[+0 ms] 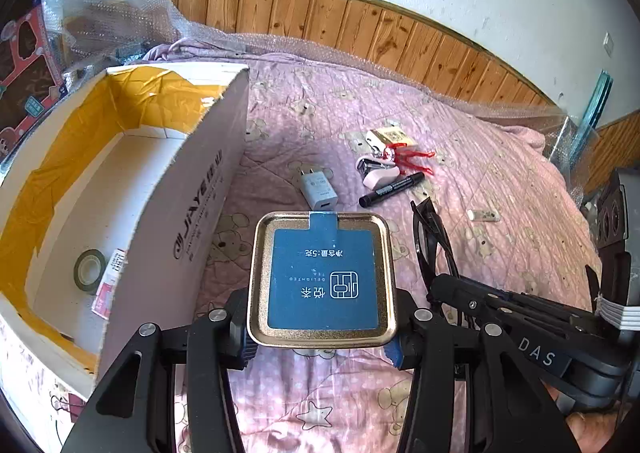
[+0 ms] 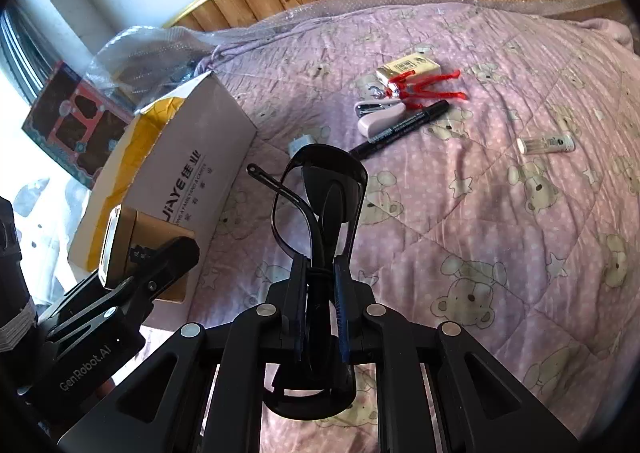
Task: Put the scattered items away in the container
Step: 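Lift and carry the tin and glasses toward the cardboard box with both tools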
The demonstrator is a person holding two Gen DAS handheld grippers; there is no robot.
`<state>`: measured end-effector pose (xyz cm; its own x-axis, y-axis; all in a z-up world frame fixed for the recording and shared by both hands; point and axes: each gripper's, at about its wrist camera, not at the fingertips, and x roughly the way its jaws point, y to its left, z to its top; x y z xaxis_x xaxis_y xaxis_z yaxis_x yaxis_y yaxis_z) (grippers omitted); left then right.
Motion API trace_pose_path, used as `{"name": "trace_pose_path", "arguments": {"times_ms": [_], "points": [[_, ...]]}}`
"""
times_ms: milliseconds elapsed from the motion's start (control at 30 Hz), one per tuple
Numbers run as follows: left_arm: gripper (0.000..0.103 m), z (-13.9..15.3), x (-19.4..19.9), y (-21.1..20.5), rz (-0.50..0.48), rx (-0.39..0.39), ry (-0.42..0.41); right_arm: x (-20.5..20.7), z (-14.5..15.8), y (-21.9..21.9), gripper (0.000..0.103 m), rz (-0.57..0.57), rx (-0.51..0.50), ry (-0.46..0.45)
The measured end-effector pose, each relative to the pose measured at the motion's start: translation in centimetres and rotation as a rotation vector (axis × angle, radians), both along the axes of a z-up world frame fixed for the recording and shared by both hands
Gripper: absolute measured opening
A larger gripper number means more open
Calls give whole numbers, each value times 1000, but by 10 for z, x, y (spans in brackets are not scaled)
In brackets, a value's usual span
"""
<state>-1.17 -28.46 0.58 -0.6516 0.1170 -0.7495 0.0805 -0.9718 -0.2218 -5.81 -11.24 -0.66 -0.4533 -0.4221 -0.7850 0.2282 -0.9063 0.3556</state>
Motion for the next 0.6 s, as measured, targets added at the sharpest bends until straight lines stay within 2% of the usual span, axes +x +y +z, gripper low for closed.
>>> {"name": "trace_pose_path", "arguments": {"times_ms": [367, 600], "points": [[50, 38, 21, -22, 27, 39, 86, 14, 34, -27, 13, 66, -15, 61], [50, 49, 29, -44, 62, 46, 113, 19, 54, -51, 13, 121, -11, 99]]}}
